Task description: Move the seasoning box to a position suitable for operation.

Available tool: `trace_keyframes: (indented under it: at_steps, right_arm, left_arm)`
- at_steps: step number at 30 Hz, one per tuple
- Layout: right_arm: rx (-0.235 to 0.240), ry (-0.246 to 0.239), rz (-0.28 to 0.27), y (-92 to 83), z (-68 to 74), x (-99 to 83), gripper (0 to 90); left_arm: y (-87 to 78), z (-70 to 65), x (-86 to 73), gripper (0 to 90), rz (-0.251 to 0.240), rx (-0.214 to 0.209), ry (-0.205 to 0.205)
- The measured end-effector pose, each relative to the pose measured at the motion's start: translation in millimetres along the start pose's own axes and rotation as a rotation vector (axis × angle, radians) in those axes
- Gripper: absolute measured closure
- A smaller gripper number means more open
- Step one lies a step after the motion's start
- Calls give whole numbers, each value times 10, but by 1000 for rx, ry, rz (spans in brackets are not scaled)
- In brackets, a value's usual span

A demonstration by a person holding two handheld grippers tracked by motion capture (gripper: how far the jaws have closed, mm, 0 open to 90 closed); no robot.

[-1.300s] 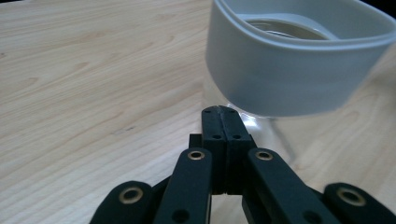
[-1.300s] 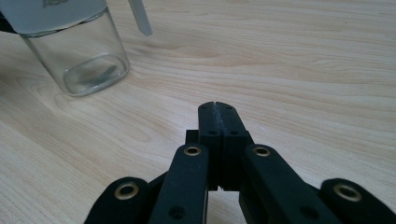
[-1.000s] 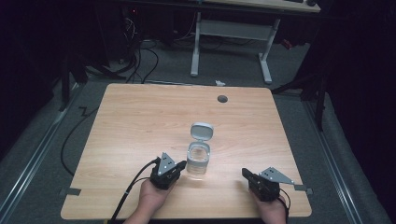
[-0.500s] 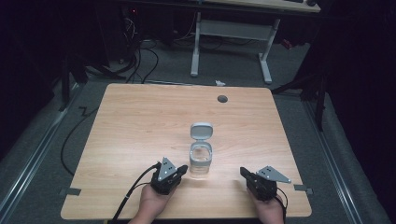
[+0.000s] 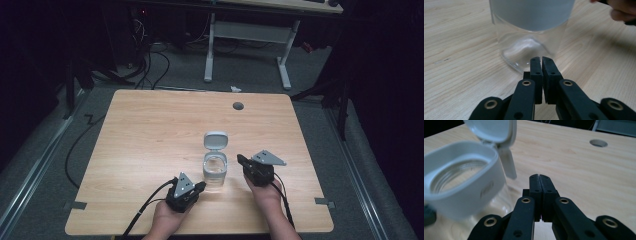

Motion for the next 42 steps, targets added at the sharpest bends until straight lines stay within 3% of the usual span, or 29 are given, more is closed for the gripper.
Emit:
trace_keyframes:
  at_steps: [3,7,11,16,18,28,42]
  right_arm:
    - [-1,-2,-6,131,43,130,895]
    - [-6,-16,-28,235,88,296,894]
    - [-4,-23,-56,273,116,443,892]
    - [5,-20,-86,275,168,608,893]
    - [15,-26,-98,274,200,655,893]
    - [46,-30,-121,229,259,733,893]
    - [69,-59,-131,60,342,635,893]
  left_arm:
    - [-16,24,15,868,-6,3,-23]
    - [-18,-11,-2,870,-8,-3,4]
    - [8,33,11,869,6,5,-31]
    - [28,10,-19,869,35,-4,-5]
    - [33,16,-16,869,38,-1,-13]
    - [47,27,-16,869,45,1,-19]
    - [42,35,-1,893,35,0,-31]
Point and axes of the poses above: each handheld gripper's, and its own axes: y roughly forward along the jaws, x roughly out of its top, z roughly to its left, the point moved 4 cm from there along y, roughly forward along the jaws, and after that the axes turned 12 degrees about y, right-handed, at the moved point
